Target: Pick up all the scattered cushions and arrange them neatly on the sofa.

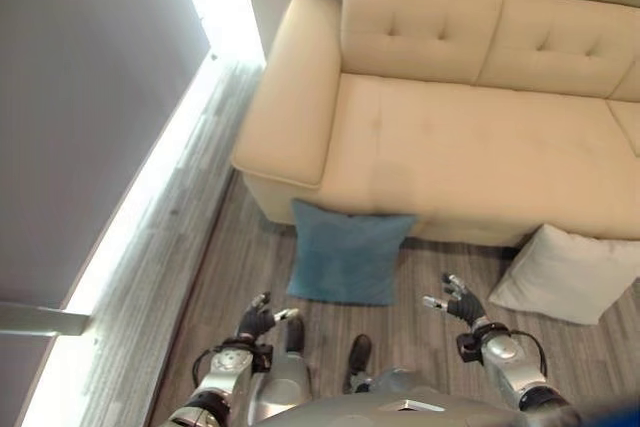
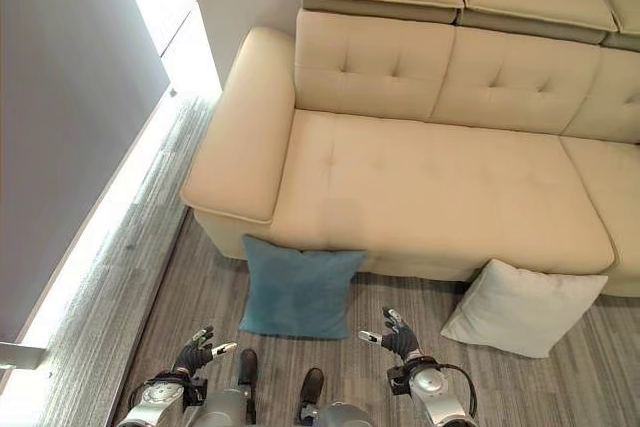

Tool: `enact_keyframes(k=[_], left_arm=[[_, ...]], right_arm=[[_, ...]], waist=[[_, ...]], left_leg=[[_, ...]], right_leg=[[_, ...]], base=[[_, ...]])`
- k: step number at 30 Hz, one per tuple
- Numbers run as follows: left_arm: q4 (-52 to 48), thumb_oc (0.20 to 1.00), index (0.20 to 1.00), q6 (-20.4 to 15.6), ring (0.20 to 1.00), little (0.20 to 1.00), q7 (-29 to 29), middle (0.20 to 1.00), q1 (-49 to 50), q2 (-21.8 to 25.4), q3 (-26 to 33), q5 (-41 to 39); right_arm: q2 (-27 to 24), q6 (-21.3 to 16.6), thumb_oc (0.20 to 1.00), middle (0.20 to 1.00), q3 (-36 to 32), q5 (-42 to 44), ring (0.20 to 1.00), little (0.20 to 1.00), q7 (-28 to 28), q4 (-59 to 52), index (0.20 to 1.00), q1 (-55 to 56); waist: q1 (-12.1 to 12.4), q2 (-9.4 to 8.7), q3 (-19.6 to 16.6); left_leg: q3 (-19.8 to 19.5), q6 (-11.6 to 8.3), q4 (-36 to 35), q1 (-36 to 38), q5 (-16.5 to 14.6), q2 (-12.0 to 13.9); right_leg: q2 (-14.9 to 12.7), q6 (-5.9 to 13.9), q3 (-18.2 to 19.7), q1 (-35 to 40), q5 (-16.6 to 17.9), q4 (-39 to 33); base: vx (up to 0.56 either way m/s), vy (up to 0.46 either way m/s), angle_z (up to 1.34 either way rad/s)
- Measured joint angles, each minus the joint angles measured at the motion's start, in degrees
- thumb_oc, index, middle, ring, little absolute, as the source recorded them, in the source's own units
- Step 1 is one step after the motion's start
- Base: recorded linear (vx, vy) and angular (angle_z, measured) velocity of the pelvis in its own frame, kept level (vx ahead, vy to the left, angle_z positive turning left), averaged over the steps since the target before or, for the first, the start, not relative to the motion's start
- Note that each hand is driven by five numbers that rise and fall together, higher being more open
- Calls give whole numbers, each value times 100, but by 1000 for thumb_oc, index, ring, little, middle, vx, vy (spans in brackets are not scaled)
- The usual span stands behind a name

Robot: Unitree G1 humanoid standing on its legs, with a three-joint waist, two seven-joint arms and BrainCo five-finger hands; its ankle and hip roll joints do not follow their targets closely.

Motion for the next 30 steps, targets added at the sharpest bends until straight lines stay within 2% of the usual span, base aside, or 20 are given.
enact_keyframes(k=[2,3,4,5,7,9,10,12,14,15,16,17,18,19,20,23,24,28,30], left_arm=[[-1,1000,1000,0,1000,1000,-58,1000,72,-1,7,1],[0,1000,1000,2,1000,1000,-62,1000,94,1,9,1],[-8,1000,1000,1,1000,1000,-60,1000,82,13,13,1],[-26,1000,1000,1,1000,1000,-60,1000,51,19,11,1],[-59,1000,1000,0,1000,1000,-59,1000,-54,70,-32,6],[-251,1000,1000,-11,1000,1000,-56,1000,-130,176,-39,6],[-271,1000,1000,-18,1000,1000,-54,1000,-223,219,-34,5],[-375,1000,1000,-28,1000,1000,-50,1000,-318,340,-36,-2],[-395,1000,1000,-37,1000,1000,-40,1000,-361,470,-24,-5],[-452,1000,1000,-36,1000,1000,-27,1000,-349,496,-21,-11],[-672,1000,1000,-51,1000,1000,72,1000,-300,608,-18,-16],[-682,1000,1000,-66,1000,1000,78,1000,-279,620,-14,-20],[-690,1000,1000,-67,1000,1000,106,1000,-318,529,-13,-70],[-797,1000,1000,-86,1000,1000,180,1000,-352,498,-13,-86],[-861,1000,1000,-114,1000,1000,201,1000,-396,470,-11,-135],[-864,1000,1000,-147,1000,1000,317,1000,-745,339,-13,-333],[-857,1000,1000,-199,1000,1000,385,1000,-1050,296,-14,-481],[-599,1000,1000,-274,1000,1000,665,1000,-2397,398,-19,-546],[-462,1000,1000,-295,1000,1000,884,1000,-3034,523,-32,-775]], right_arm=[[-6,4,1000,1000,-27,0,1000,1000,4,-2,1000,17],[3,5,1000,1000,-68,0,1000,1000,4,-4,1000,25],[4,10,1000,1000,-74,-1,1000,1000,5,-31,1000,22],[3,13,1000,1000,-74,-1,1000,1000,11,-47,1000,-13],[11,14,1000,1000,-57,-5,1000,1000,19,-157,1000,-99],[9,7,1000,1000,-56,-6,1000,1000,15,-307,1000,-175],[29,10,1000,1000,-50,-8,1000,1000,18,-306,1000,-178],[48,9,1000,1000,-38,-22,1000,1000,16,-306,1000,-248],[55,10,1000,1000,-42,-35,1000,1000,3,-300,1000,-337],[64,8,1000,1000,-39,-52,1000,1000,3,-300,1000,-312],[75,7,1000,1000,-40,-62,1000,1000,-1,-241,1000,-314],[74,8,1000,1000,-41,-62,1000,1000,-6,-224,1000,-325],[7,9,1000,1000,-51,-63,1000,1000,-21,-212,1000,-355],[-28,-12,1000,1000,-52,-62,1000,1000,-50,-211,1000,-357],[-49,-12,1000,1000,-49,-61,1000,1000,-60,-209,1000,-454],[-165,-46,1000,1000,-55,-57,1000,1000,-151,-102,1000,-638],[-248,-56,1000,1000,-63,-56,1000,1000,-226,15,1000,-882],[-368,-82,1000,1000,-65,-48,1000,1000,-513,476,1000,-2115],[-436,-99,1000,1000,-66,-51,1000,1000,-858,361,1000,-2775]], waist=[[-4,124,-53],[-36,193,-69],[-35,234,-55],[-13,293,-25],[31,395,39],[26,406,130],[37,388,133],[48,340,156],[56,275,214],[58,225,214],[101,84,234],[132,12,224],[138,93,271],[167,97,298],[188,118,358],[142,174,522],[146,207,726],[17,241,1484],[-72,225,1598]], left_leg=[[11,137,-205,326,63,-46],[18,341,-374,458,172,-82],[48,466,-411,517,153,-137],[156,536,-409,553,111,-145],[332,659,-396,614,28,-163],[343,767,-297,606,-70,-270],[336,772,-272,605,-108,-329],[333,774,-278,624,-166,-411],[340,766,-280,585,-173,-459],[328,764,-280,543,-172,-474],[306,718,-266,541,-200,-531],[306,696,-259,532,-211,-571],[297,664,-177,426,-215,-486],[274,583,-51,225,-264,-422],[241,545,36,59,-259,-338],[93,485,315,-330,-253,-162],[35,431,444,-571,-262,-96],[-137,360,1206,-1856,-259,-41],[-179,347,1978,-2891,-439,-33]], right_leg=[[14,65,126,76,-43,26],[7,82,142,87,-48,90],[-99,257,153,-40,-167,418],[-169,329,153,-194,-237,740],[-374,522,149,-719,-491,1817],[-737,787,157,-1225,-784,2869],[-931,851,206,-1336,-818,3043],[-1168,857,459,-1427,-809,2813],[-1332,980,447,-1423,-718,2287],[-1363,1048,438,-1391,-627,2071],[-1363,1070,431,-1213,-355,1511],[-1341,968,443,-1110,-124,1245],[-1254,889,413,-1098,83,1083],[-1161,850,402,-1133,138,902],[-1048,707,382,-1142,309,702],[-828,625,230,-1258,396,566],[-780,599,194,-1456,413,626],[-924,401,118,-2873,116,1835],[-1149,306,169,-3968,-251,2808]], base=[[111,200,-29],[64,205,-21],[45,179,-21],[33,152,-33],[11,91,-35],[35,41,-1],[68,24,12],[30,-6,3],[17,-44,0],[-45,-89,10],[-108,-124,11],[-109,-123,11],[-90,-106,3],[-74,-63,2],[-125,-92,-2],[-196,-65,15],[-247,-48,24],[-169,-19,17],[-179,41,25]])
